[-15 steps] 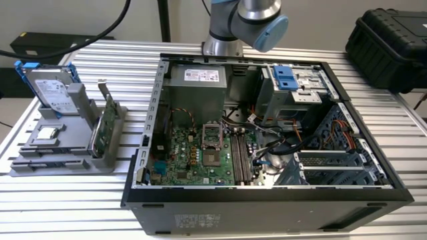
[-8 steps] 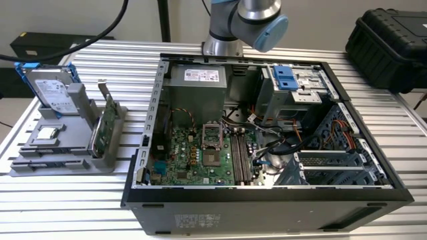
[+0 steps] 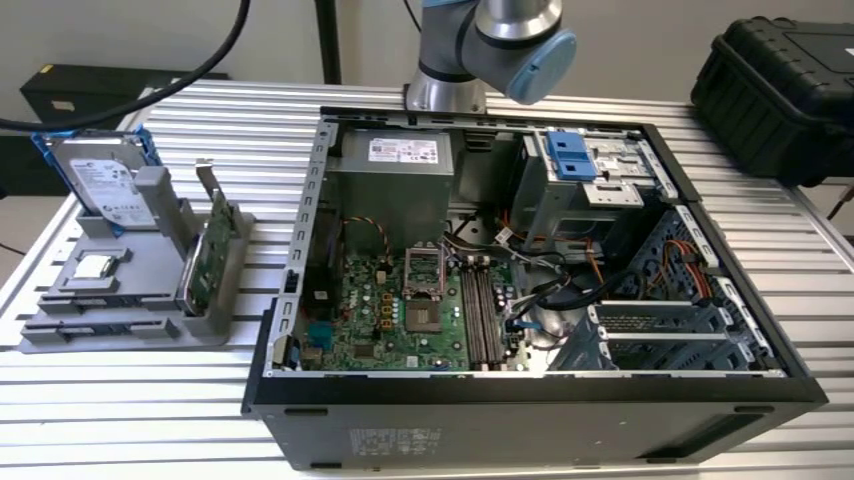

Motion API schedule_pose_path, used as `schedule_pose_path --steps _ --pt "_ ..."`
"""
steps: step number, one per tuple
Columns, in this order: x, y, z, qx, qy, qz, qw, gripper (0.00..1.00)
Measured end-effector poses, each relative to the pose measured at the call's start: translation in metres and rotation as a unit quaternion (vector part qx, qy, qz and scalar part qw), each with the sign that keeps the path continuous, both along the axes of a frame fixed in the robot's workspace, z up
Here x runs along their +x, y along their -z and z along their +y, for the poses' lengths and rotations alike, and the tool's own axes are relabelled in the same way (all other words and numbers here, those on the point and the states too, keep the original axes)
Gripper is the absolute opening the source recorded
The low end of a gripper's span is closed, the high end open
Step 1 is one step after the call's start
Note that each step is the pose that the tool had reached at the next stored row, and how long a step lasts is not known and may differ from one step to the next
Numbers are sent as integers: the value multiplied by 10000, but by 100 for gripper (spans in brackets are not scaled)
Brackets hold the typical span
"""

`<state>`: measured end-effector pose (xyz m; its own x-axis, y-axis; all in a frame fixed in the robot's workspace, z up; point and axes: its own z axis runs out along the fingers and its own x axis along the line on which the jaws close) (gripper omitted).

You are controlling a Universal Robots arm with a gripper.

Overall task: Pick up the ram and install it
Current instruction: 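Pick up the ram and move it above insertion slot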

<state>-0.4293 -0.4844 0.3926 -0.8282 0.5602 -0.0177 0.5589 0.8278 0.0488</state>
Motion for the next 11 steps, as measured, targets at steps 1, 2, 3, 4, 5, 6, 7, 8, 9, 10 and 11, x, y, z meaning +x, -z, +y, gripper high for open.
schedule_pose_path --steps 1,2,3,4,5,6,7,8,9,10,11 --pt "0 0 0 0 53 0 10000 100" --pt "0 0 0 0 102 0 9999 100" --pt "0 0 0 0 149 0 9999 100" --pt "0 0 0 0 200 0 9998 100" --pt "0 0 0 0 248 0 9997 100" --pt "0 0 0 0 299 0 9996 100" --pt "0 0 0 0 349 0 9994 100" --pt "1 0 0 0 399 0 9992 100" --pt "0 0 0 0 448 0 9990 100" --pt "0 0 0 0 497 0 9988 100" --pt "0 1 0 0 545 0 9985 100"
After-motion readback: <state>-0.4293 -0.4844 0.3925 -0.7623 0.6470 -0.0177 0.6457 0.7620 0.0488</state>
